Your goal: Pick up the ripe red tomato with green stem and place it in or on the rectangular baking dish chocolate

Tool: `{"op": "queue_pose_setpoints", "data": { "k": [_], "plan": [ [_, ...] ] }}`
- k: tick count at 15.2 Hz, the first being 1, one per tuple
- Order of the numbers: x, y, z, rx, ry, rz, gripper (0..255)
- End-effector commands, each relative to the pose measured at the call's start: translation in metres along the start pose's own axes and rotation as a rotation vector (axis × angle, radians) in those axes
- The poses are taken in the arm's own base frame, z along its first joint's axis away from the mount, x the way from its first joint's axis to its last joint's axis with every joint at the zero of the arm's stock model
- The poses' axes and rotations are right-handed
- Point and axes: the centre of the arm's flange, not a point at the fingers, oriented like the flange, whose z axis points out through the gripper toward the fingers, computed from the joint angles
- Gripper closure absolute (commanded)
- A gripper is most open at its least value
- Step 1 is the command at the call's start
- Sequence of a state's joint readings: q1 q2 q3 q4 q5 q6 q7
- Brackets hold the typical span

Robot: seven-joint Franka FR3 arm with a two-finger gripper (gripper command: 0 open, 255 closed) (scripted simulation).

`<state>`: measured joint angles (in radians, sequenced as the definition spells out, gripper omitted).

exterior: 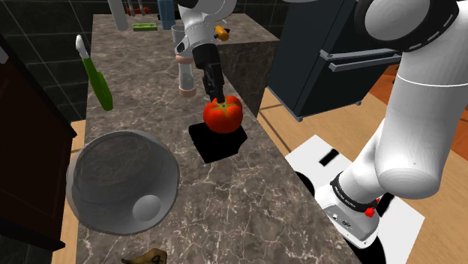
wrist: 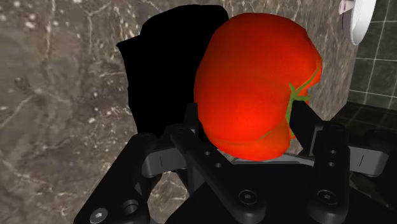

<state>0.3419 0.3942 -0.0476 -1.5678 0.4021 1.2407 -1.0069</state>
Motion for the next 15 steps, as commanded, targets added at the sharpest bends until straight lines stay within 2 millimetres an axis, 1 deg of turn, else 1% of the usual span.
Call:
{"op": "queue_pose_setpoints", "data": {
  "k": [1, 3, 4, 9, 12, 13, 15],
  "plan": [
    [0.000, 0.000, 0.000, 0.000, 0.000, 0.000, 255],
    [0.000, 0.000, 0.000, 0.000, 0.000, 0.000, 255],
    [0.000, 0.000, 0.000, 0.000, 0.000, 0.000, 0],
    [0.000, 0.000, 0.000, 0.000, 0.000, 0.000, 0],
    [0.000, 0.000, -0.040, 0.000, 0.000, 0.000, 0],
    [0.000, 0.000, -0.050, 0.000, 0.000, 0.000, 0],
    [0.000, 0.000, -0.050, 0.000, 0.000, 0.000, 0]
  ]
}}
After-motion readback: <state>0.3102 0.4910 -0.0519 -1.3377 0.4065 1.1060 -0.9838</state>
